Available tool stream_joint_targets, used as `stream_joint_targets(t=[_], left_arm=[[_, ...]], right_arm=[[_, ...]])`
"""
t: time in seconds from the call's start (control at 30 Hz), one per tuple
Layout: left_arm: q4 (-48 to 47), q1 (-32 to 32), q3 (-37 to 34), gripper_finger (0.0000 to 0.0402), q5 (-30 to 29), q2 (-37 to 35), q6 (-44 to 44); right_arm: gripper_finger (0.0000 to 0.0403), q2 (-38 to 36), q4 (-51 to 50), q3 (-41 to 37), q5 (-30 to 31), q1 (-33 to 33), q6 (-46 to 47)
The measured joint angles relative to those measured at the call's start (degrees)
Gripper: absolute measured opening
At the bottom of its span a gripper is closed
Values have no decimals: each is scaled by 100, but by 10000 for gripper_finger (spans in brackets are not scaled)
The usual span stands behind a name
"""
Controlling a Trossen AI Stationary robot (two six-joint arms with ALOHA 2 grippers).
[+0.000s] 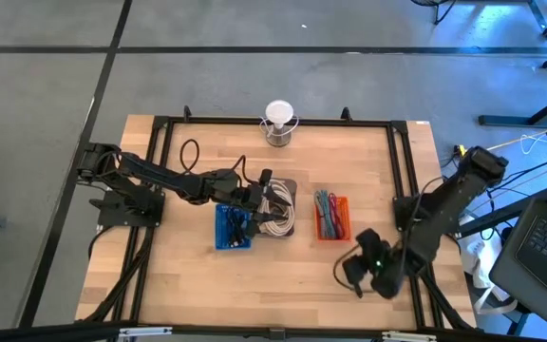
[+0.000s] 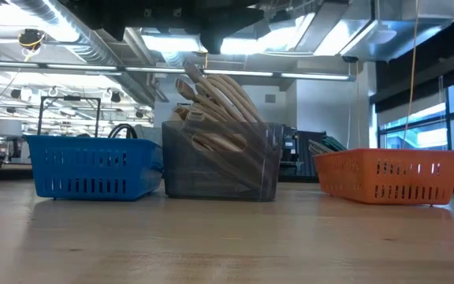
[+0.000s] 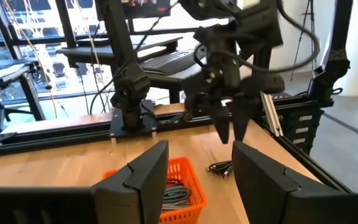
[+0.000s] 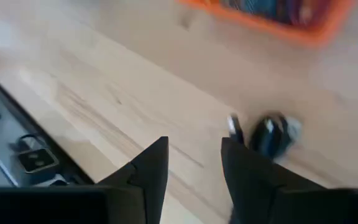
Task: Pick & Place USB Port
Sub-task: Put the black charger cable into the blue bin
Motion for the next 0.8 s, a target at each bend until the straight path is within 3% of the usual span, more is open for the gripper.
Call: stream_joint_targets(t=[0.3,0.5,0.8], left_arm=[[-150,0,-2,169,-13,0,-27],[-173,0,0,168,-13,0,-54],[-188,0,0,168,-11,0,-170]], right_arm=[[149,735,166,0,-1049,265,665],[149,1020,456,0,-1101,265,658],[149,1573,733,0,-1636,265,657]])
